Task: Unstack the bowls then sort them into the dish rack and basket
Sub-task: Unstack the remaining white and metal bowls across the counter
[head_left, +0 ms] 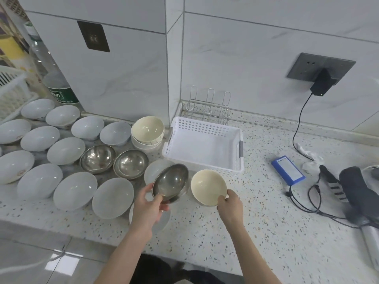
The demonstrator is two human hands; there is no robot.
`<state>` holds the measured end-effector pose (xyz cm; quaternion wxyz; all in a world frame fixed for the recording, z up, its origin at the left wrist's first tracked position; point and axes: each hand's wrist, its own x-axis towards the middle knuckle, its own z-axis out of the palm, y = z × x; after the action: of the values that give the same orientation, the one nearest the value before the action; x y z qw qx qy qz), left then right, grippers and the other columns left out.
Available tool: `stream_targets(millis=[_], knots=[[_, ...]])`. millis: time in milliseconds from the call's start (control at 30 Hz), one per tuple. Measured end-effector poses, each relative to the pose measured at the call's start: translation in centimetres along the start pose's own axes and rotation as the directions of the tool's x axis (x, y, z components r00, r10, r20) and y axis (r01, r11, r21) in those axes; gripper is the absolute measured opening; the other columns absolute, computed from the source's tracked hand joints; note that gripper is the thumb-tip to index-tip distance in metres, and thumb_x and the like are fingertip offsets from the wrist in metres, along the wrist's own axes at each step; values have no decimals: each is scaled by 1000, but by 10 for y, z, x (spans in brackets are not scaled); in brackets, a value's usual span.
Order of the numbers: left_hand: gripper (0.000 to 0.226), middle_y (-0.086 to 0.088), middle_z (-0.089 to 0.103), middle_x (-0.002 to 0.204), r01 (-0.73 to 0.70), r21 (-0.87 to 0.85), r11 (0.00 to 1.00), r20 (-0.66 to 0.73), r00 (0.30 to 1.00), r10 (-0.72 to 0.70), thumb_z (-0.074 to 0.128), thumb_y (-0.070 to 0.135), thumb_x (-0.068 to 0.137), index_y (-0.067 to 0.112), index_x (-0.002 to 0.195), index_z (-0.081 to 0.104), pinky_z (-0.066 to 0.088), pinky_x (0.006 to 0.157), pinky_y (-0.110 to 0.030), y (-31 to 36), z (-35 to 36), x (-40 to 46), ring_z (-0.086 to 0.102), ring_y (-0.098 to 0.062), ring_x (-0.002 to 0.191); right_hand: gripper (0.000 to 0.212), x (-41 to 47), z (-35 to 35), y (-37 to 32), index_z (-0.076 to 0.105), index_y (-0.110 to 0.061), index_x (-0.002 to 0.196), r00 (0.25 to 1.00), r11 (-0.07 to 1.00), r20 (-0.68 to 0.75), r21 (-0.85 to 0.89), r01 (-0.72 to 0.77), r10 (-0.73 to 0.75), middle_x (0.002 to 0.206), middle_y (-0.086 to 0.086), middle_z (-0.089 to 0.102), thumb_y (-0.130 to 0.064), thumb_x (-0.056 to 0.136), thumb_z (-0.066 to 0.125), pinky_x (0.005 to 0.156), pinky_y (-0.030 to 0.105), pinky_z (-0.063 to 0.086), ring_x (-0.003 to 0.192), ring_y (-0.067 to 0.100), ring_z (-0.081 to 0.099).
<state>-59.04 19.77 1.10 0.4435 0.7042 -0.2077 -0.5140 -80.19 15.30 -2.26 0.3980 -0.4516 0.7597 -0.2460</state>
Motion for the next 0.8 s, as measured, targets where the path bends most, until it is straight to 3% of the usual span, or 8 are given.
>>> stream_targets(millis=[200, 367, 500, 667, 800], knots=[[37, -12, 70, 63, -55, -5, 998, -43, 998, 54, 57, 15, 95, 35, 124, 49, 32, 35, -17, -4, -7, -4, 48, -2, 35, 30, 10, 13, -5, 56, -5, 117, 999, 999, 34, -29, 21, -20, 88, 14, 66, -10, 92, 41, 64, 37, 49, 76, 26, 59], [39, -12, 69, 62, -75, -21, 997, -66, 995, 74, 56, 12, 94, 33, 126, 49, 33, 34, -16, -6, -11, -4, 51, -2, 38, 28, 13, 20, -8, 54, -4, 118, 999, 998, 31, -65, 25, -23, 88, 10, 63, -12, 94, 41, 66, 36, 50, 80, 27, 61], [41, -16, 69, 75, -69, -63, 996, -83, 995, 63, 57, 8, 94, 28, 129, 49, 31, 33, -16, -4, -14, -1, 54, -3, 41, 31, 14, 25, -10, 53, -3, 121, 999, 997, 31, -71, 29, -27, 90, 10, 62, -11, 93, 41, 64, 33, 48, 82, 27, 62], [38, -17, 66, 78, -32, -98, 995, -64, 998, 26, 58, 9, 95, 28, 127, 48, 29, 32, -15, -1, -18, 2, 46, -3, 33, 30, 17, 30, -12, 52, -6, 121, 1000, 998, 18, -69, 6, -5, 81, 2, 58, -14, 94, 41, 61, 31, 47, 77, 22, 60], [39, -16, 66, 75, -20, -87, 996, -52, 999, 15, 58, 11, 96, 28, 128, 47, 28, 32, -15, 1, -19, 5, 46, -2, 32, 32, 19, 30, -13, 52, -8, 123, 1000, 999, 17, -33, -12, 13, 85, 4, 60, -16, 93, 43, 65, 36, 52, 83, 25, 62]])
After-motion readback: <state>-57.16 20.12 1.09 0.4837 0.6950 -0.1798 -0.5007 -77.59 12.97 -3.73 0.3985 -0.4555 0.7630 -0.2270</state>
